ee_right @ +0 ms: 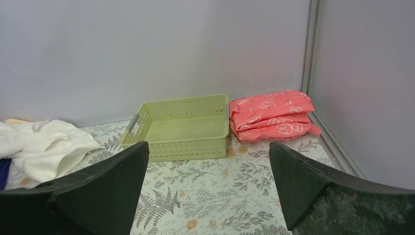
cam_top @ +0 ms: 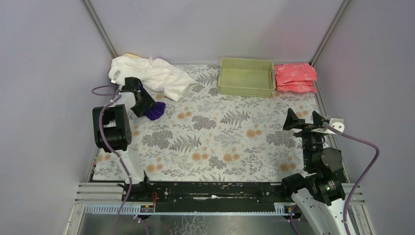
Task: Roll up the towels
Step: Pick up the towel at the corner of the board.
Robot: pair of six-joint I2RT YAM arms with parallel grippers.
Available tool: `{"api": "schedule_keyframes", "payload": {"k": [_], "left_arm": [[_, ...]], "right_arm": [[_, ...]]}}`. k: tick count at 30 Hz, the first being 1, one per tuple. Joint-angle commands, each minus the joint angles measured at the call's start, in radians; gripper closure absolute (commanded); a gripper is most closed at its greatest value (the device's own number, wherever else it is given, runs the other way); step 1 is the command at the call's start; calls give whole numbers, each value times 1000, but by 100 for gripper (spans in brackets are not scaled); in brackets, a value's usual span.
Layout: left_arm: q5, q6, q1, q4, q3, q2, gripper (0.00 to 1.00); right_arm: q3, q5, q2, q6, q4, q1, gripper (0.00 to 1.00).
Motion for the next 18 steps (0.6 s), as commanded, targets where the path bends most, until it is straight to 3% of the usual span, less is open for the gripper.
{"api": "schedule_keyframes", "payload": {"k": [1,3,7,14,18], "left_arm": [[53,-2,-1,-25,35,65,54],[54,-2,0,-30,29,31,76],[41,-4,0,-54,36,-135,95],[-75,-8,0,-132,196,-453,95],[-18,-16,-2,-197,386,-512,93]], "right_arm": [[-2,-24,-17,4,54,8,0],[-3,-21,-19,5,52,8,0],[-4,-36,-24,10,54,9,1],[0,-34,-30,12,48,9,1],[3,-39,-27,14,43,8,0]]}}
